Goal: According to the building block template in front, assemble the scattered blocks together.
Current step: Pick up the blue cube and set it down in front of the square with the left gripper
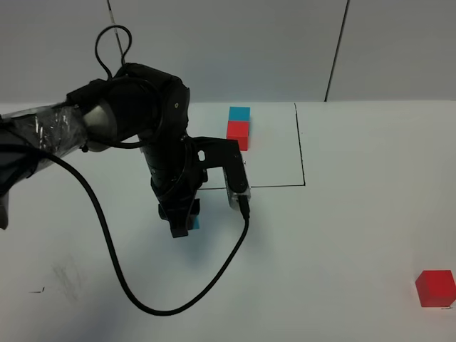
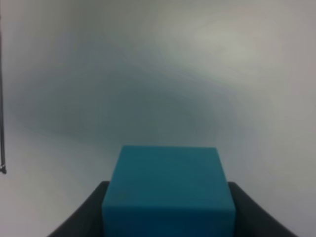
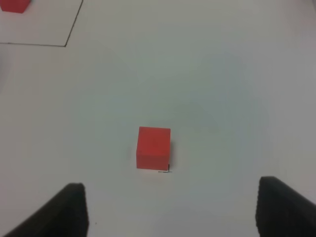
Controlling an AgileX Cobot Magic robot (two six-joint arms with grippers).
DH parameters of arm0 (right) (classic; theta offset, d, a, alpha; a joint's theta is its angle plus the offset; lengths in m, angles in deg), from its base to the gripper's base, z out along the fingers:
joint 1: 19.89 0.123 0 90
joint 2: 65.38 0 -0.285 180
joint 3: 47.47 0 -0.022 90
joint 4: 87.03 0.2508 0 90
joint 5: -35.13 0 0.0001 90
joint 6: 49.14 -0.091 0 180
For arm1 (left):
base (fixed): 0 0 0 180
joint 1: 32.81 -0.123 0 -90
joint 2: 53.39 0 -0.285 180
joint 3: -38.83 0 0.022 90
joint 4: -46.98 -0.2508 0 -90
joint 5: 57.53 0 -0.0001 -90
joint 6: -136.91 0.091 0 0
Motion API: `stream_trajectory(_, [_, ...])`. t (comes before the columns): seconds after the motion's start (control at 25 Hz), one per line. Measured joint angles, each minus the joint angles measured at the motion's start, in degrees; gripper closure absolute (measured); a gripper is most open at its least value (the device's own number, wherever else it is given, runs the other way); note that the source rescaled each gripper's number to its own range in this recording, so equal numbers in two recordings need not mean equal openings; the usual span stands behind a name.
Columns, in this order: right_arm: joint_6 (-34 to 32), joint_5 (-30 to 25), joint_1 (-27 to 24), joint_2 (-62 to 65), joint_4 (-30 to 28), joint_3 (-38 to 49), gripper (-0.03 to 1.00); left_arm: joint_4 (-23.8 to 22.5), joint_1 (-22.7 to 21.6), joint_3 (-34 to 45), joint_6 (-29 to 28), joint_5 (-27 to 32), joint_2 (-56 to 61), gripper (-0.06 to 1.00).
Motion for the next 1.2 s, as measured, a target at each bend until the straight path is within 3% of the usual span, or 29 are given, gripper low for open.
stream_trajectory(0.52, [0.0, 0.0, 0.0, 0.0, 0.0, 0.0, 0.41, 0.1, 2.8, -9.1, -3.6, 1.7, -7.4, 0.94])
stream_trajectory(1.2, [0.0, 0.0, 0.0, 0.0, 0.0, 0.0, 0.41, 0.1, 2.8, -9.7, -3.3, 2.1, -12.1, 0.94])
